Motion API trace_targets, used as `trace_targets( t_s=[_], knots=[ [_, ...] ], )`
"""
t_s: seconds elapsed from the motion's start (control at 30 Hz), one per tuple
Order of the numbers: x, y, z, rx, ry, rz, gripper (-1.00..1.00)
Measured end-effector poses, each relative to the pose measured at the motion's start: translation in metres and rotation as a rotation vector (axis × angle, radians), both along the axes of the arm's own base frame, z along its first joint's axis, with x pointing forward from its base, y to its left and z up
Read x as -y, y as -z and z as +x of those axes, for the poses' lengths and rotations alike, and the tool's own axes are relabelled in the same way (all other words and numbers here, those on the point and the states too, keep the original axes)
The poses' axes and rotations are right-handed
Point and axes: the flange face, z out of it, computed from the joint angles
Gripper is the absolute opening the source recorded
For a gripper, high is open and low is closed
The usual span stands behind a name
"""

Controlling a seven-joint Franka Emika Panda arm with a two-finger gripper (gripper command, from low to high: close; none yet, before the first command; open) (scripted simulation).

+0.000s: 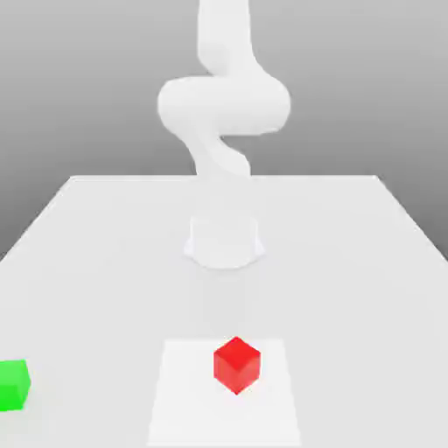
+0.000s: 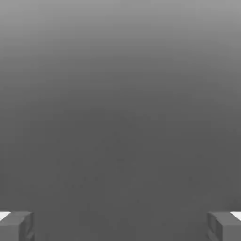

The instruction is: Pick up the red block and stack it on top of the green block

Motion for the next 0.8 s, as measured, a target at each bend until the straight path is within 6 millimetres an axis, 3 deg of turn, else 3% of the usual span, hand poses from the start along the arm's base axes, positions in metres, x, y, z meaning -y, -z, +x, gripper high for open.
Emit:
trace_targets(
  t_s=[0.4,0.8],
  knots=[
    [-0.007,0.116,0.059,-0.185,-0.42,-0.35,0.0],
    [-0.01,0.237,0.082,-0.343,-0.898,-0.608,0.0]
  ],
)
